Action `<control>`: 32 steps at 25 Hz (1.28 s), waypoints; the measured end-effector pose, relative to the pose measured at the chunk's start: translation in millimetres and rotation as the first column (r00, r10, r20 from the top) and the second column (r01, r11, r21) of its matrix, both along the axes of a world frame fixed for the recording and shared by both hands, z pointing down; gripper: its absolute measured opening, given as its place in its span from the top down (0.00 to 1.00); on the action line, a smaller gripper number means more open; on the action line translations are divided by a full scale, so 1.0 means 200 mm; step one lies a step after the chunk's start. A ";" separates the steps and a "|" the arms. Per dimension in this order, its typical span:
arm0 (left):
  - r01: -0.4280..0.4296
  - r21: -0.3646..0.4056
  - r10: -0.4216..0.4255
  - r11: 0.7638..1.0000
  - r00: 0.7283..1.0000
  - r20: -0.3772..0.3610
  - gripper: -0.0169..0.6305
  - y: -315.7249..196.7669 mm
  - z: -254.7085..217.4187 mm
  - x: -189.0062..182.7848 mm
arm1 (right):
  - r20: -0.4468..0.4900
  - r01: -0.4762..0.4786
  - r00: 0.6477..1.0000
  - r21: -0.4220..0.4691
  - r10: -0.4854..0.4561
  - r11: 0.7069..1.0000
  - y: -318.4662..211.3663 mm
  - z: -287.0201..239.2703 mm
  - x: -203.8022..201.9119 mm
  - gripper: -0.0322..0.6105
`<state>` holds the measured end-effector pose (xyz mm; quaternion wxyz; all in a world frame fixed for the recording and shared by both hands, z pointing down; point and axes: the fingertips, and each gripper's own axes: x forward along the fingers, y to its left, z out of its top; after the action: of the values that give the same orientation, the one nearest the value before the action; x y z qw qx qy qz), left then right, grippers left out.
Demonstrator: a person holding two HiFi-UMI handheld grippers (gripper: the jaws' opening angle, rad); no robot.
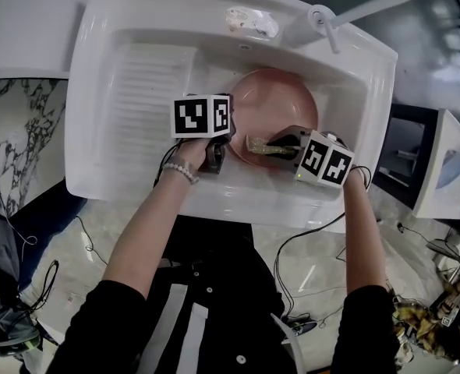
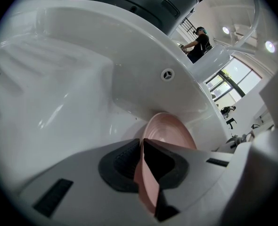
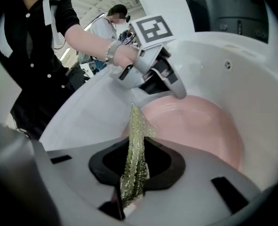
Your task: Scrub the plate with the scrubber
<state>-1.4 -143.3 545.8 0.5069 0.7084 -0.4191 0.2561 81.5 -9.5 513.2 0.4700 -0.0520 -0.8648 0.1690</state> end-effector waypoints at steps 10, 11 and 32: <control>0.003 0.027 -0.003 1.000 1.000 -0.005 0.94 0.00 -0.02 0.01 | -0.235 0.159 0.971 0.521 -0.038 0.839 -0.56 0.14 0.09 0.85; 0.006 0.030 -0.005 1.000 1.000 -0.004 0.94 -0.01 -0.02 0.00 | -0.250 0.178 0.967 0.536 -0.046 0.826 -0.57 0.16 0.10 0.85; -0.009 0.038 0.009 0.999 1.000 -0.002 0.94 0.01 -0.02 0.01 | -0.435 0.053 0.858 0.604 0.274 0.795 -0.50 0.27 0.27 0.85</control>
<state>0.3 -141.3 541.1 0.4928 0.7200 -0.4201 0.2496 134.9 -108.6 568.0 0.6589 0.1967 -0.7220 -0.0759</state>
